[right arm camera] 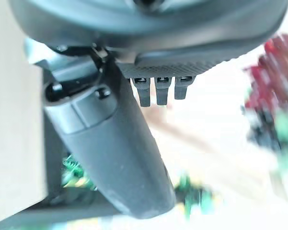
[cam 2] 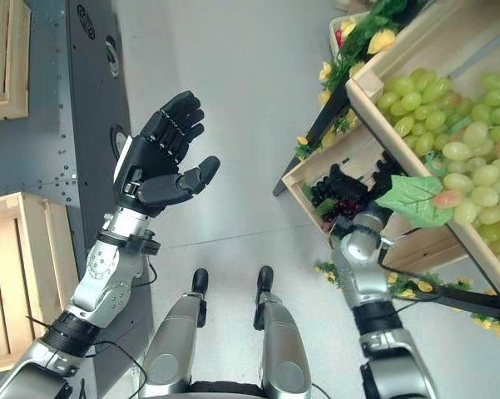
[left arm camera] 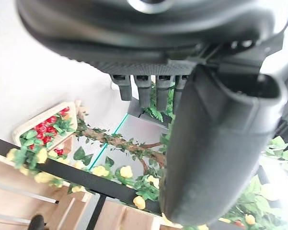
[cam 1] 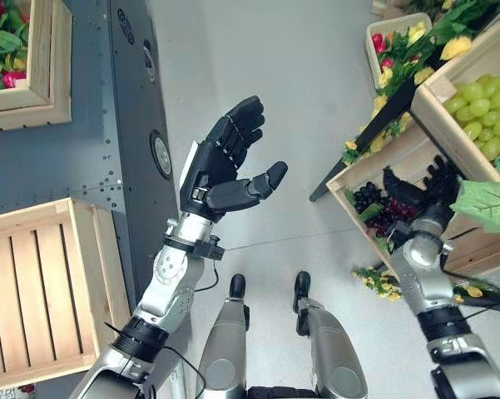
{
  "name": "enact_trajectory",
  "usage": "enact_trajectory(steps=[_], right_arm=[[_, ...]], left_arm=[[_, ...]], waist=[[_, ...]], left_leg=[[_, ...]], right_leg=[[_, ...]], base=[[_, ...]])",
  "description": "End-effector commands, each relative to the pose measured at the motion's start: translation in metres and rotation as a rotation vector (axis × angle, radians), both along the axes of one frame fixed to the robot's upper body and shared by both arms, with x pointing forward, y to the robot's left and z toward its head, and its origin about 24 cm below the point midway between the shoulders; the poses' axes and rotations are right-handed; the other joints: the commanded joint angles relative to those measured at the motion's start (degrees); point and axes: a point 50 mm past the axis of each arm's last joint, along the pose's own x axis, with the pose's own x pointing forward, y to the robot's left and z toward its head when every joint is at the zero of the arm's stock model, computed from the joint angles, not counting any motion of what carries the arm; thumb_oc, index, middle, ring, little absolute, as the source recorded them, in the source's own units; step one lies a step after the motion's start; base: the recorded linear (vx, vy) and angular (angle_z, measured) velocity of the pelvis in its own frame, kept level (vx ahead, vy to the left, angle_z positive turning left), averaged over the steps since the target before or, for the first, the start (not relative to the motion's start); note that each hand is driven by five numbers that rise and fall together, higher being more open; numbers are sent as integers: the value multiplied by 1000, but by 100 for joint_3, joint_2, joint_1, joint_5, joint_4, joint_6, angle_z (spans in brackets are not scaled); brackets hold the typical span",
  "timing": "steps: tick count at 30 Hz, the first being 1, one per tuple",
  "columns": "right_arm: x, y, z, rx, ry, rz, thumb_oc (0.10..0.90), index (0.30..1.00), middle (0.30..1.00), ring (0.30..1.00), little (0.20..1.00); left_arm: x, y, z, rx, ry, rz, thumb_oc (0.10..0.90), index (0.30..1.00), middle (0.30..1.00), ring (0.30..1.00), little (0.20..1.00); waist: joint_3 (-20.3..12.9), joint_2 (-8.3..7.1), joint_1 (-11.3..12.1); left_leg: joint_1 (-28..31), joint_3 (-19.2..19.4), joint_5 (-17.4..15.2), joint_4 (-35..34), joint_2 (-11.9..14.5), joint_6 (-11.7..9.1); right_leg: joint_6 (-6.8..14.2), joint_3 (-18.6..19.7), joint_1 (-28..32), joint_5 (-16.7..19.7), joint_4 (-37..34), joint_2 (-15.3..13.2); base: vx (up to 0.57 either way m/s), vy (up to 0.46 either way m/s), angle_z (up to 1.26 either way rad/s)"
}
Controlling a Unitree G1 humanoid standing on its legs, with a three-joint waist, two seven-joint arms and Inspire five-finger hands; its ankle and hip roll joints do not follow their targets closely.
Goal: Pick up the fruits from the basket on one side to the basket on the other side
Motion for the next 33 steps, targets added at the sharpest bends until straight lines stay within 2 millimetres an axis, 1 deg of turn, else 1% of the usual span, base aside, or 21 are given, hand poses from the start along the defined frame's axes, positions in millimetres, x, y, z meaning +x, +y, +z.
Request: enact_trajectory(steps=[1,3,4,7,9,10,12,15,17,18,20,21,23,24,26,27,29,30,31,32,33], right_arm=[[-16,2,56,-4,-428,228,800,900,900,900,900],[-22,6,49,47,-449,313,800,900,900,900,900],[-26,14,46,68,-472,404,800,900,900,900,900],[-33,23,40,99,-491,527,800,900,900,900,900],[-40,36,33,119,-499,664,800,900,900,900,900],[-43,44,28,113,-478,727,800,900,900,900,900],[-46,51,22,120,-436,781,800,900,900,900,900],[-50,57,5,132,-350,858,800,900,900,900,900],[-57,66,-16,133,-243,922,800,900,900,900,900],[-58,67,-20,124,-220,930,800,900,900,900,900],[-61,72,-38,102,-115,969,800,900,900,900,900],[-63,74,-51,115,-44,984,800,900,900,900,900],[-67,76,-68,74,51,992,800,900,900,900,900],[-70,75,-80,53,130,971,800,900,900,900,900],[-75,75,-96,21,222,973,800,900,900,900,900],[-80,71,-110,-9,299,939,800,900,900,900,900],[-86,68,-126,-6,384,920,800,900,900,900,900],[-92,63,-142,-30,472,877,800,900,900,900,900],[-96,60,-153,-15,528,864,800,900,900,900,900],[-97,59,-155,-15,541,858,800,900,900,900,900],[-100,55,-164,-34,596,820,800,900,900,900,900]], left_arm=[[-23,3,35,-47,-254,-29,800,900,900,900,900],[-25,5,30,-48,-238,-27,800,900,900,900,900],[-26,6,27,-43,-226,-23,800,900,900,900,900],[-28,8,19,-49,-191,-15,800,900,900,900,900],[-29,9,10,-42,-153,-1,800,900,900,900,900],[-29,8,4,-30,-121,12,800,900,900,900,900],[-29,9,-4,-15,-81,28,800,900,900,900,900],[-29,12,-19,-8,-11,26,800,900,900,900,900],[-30,11,-35,-4,80,-21,800,900,900,900,900],[-30,10,-38,-6,103,-37,800,900,900,900,900],[-29,7,-56,-7,202,-103,800,900,900,900,900],[-30,4,-69,-8,271,-143,800,900,900,900,900],[-31,3,-87,12,363,-155,800,900,900,900,900],[-32,5,-101,-1,447,-185,800,900,900,900,900],[-36,7,-117,-3,523,-181,800,900,900,900,900],[-40,8,-130,-2,596,-200,800,900,900,900,900],[-45,9,-148,32,671,-208,800,900,900,900,900],[-51,9,-165,49,758,-232,800,900,900,900,900],[-55,10,-175,71,801,-231,800,900,900,900,900],[-55,11,-178,76,815,-229,800,900,900,900,900],[-58,11,-187,79,861,-230,800,900,900,900,900]], waist=[[-721,-159,-122],[-847,-179,-125],[-957,-189,-119],[-1180,-199,-105],[-1402,-181,-83],[-1524,-155,-69],[-1672,-133,-65],[-1910,-88,-32],[-2119,-43,-3],[-2162,-36,3],[-2279,-16,8],[-2334,0,8],[-2408,26,3],[-2458,41,5],[-2521,69,-3],[-2553,85,-4],[-2587,111,-13],[-2623,143,-21],[-2628,158,-33],[-2625,161,-38],[-2614,170,-59]], left_leg=[[22,293,317,-457,-289,290],[154,303,356,-592,-281,271],[242,296,380,-685,-276,257],[484,283,442,-946,-269,222],[681,244,505,-1181,-260,183],[758,222,532,-1274,-266,163],[873,207,572,-1433,-264,158],[1020,160,634,-1656,-272,151],[1163,100,698,-1879,-281,165],[1186,82,706,-1911,-285,168],[1285,53,723,-2019,-295,182],[1352,38,739,-2096,-306,195],[1436,18,768,-2210,-326,209],[1485,12,798,-2294,-350,229],[1534,15,831,-2396,-370,253],[1551,15,835,-2413,-393,283],[1577,43,827,-2444,-425,330],[1581,45,825,-2453,-447,374],[1583,57,805,-2440,-469,416],[1582,60,799,-2434,-477,431],[1581,58,785,-2408,-502,471]], right_leg=[[-224,-194,679,-140,-268,60],[-208,-181,794,-133,-362,51],[-189,-189,887,-132,-434,37],[-169,-203,1112,-125,-630,2],[-142,-218,1276,-100,-790,-44],[-126,-232,1336,-88,-845,-76],[-105,-232,1398,-62,-918,-103],[-68,-285,1495,-30,-1025,-171],[-13,-354,1573,16,-1110,-247],[0,-369,1579,25,-1123,-267],[56,-423,1621,75,-1176,-340],[98,-454,1646,127,-1226,-394],[166,-478,1676,212,-1302,-468],[223,-481,1676,292,-1361,-513],[296,-477,1653,366,-1395,-575],[347,-487,1614,410,-1373,-626],[383,-486,1552,444,-1276,-686],[380,-479,1485,415,-1097,-705],[372,-461,1427,392,-896,-698],[372,-450,1402,380,-818,-692],[369,-417,1311,395,-580,-688]], base=[[79,74,-4],[70,58,-6],[68,44,-6],[96,77,-3],[81,123,-2],[64,126,-1],[55,125,1],[57,134,-2],[50,142,3],[37,140,6],[16,158,8],[-4,178,17],[5,190,13],[12,195,3],[7,181,2],[6,182,3],[5,176,3],[-3,159,1],[-5,134,1],[-15,81,6],[-24,63,8]])
